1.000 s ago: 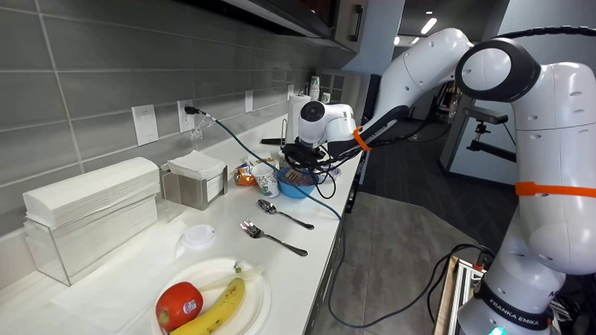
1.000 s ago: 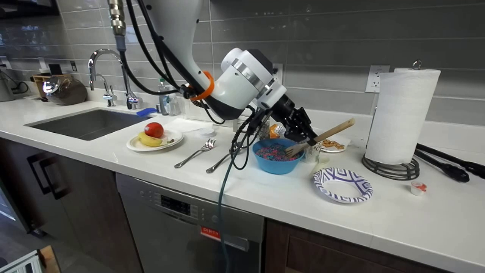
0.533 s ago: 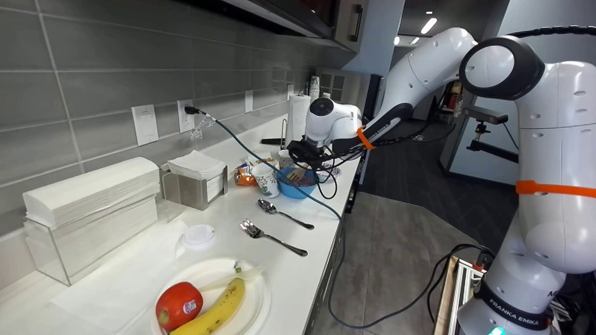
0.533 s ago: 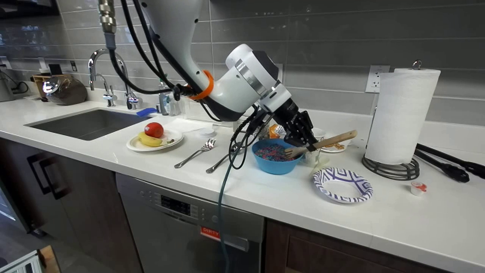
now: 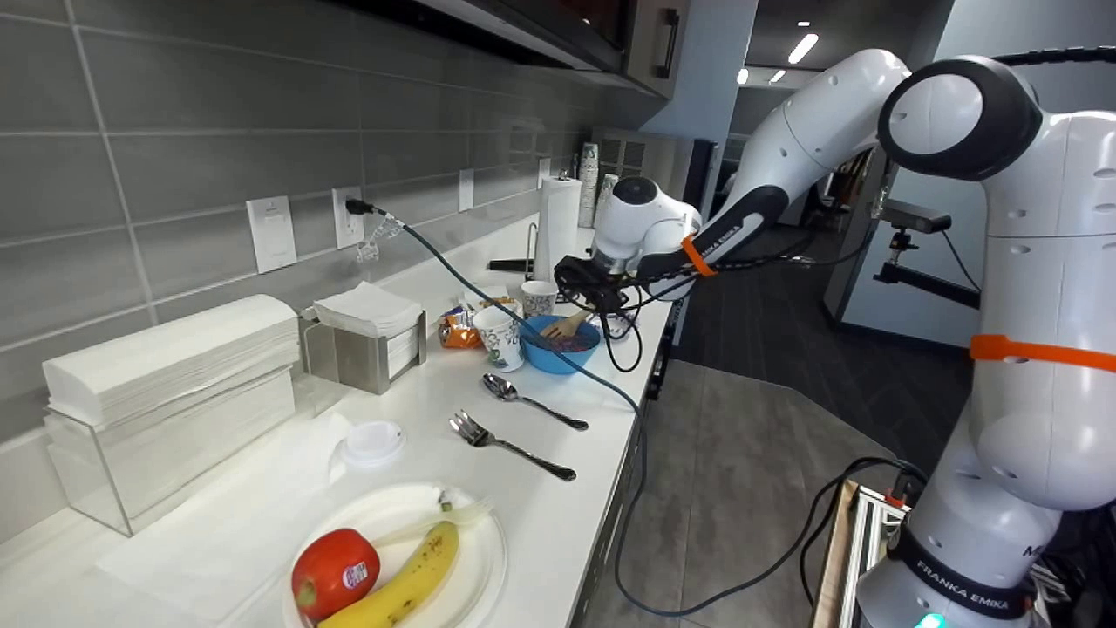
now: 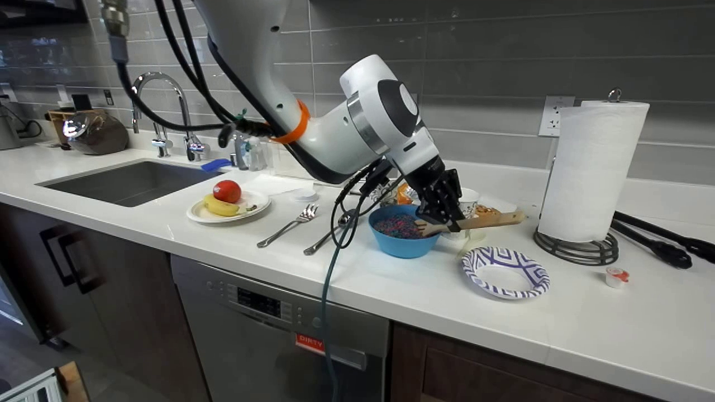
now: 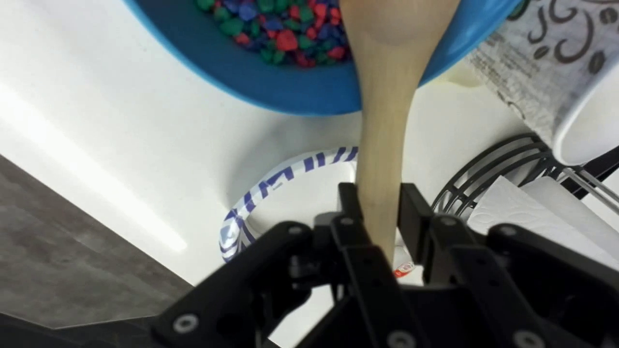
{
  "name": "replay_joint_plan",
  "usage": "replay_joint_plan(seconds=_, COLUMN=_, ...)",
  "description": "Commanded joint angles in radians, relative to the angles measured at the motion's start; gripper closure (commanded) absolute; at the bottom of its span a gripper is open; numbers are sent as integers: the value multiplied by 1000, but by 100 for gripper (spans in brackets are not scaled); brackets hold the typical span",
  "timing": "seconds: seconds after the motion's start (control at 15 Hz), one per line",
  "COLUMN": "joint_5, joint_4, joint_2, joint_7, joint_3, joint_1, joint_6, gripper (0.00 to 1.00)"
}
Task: Pick up the cooking stick and scoop some of the contents in the bowl and pour them in the cup
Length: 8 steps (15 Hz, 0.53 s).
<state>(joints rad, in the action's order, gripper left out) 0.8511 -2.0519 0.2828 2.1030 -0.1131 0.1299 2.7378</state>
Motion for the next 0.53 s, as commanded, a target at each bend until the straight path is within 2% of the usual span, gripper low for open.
replay_joint_plan(seconds=0.0, joint_5=-98, joint_4=-106, joint_2=-65, joint_7=-88, joint_3=23, joint_1=55, joint_6=58, gripper=94)
replay_joint_plan(seconds=0.47, joint_5=-256, joint_4=-162, joint_2=-108, joint_7=-222, joint_3=41, joint_1=108, joint_6=96, gripper=94)
